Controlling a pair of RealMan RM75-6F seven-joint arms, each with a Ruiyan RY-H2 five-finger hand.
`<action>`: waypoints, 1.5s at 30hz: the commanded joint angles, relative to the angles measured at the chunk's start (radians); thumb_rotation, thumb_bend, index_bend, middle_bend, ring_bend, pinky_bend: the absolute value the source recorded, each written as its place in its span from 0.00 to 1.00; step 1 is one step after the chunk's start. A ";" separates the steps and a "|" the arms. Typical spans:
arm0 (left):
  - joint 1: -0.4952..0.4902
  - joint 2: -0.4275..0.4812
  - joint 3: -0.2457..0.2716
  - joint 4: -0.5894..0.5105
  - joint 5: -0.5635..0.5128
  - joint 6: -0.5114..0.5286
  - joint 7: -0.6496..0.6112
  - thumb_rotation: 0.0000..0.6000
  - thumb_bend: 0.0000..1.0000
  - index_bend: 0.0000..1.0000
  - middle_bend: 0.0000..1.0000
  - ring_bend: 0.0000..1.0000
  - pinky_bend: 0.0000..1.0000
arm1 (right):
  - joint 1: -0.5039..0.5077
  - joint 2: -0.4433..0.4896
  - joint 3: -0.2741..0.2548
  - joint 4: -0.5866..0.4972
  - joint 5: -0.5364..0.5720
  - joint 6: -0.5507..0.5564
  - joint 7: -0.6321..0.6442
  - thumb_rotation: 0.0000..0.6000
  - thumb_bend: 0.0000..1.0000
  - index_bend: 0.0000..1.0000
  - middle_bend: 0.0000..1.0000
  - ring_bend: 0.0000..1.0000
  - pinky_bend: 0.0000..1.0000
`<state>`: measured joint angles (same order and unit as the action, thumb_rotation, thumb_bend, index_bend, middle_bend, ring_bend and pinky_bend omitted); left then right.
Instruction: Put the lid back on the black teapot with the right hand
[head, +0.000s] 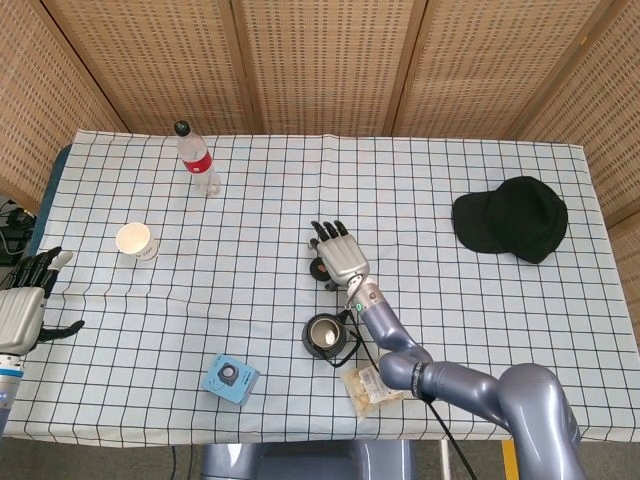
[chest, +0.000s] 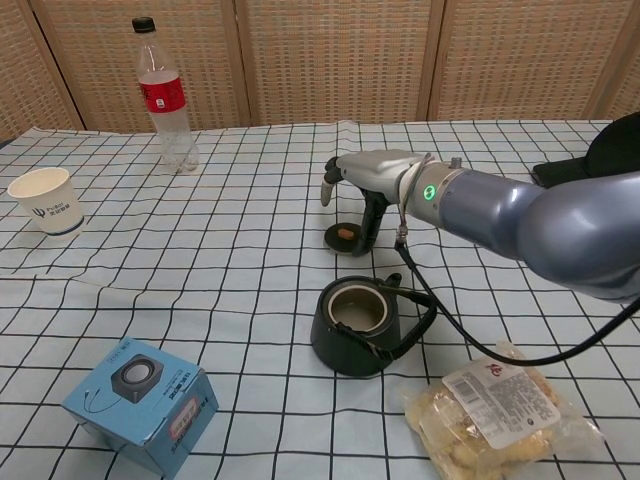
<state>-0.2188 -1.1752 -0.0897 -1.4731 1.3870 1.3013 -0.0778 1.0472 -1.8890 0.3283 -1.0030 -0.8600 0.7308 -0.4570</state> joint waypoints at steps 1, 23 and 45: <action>0.000 0.002 0.002 -0.001 0.005 0.002 -0.006 1.00 0.05 0.00 0.00 0.00 0.00 | 0.013 -0.018 -0.004 0.033 0.016 -0.013 -0.005 1.00 0.24 0.32 0.02 0.00 0.00; -0.004 0.012 0.015 -0.010 0.020 -0.007 -0.023 1.00 0.05 0.00 0.00 0.00 0.00 | 0.051 -0.086 -0.022 0.147 0.047 -0.041 -0.041 1.00 0.24 0.42 0.07 0.00 0.00; -0.009 0.023 0.027 -0.026 0.028 -0.019 -0.023 1.00 0.05 0.00 0.00 0.00 0.00 | 0.048 -0.086 -0.014 0.138 0.054 -0.012 -0.064 1.00 0.37 0.49 0.11 0.00 0.00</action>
<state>-0.2281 -1.1523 -0.0623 -1.4995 1.4147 1.2820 -0.1010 1.0957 -1.9741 0.3150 -0.8637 -0.8079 0.7175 -0.5182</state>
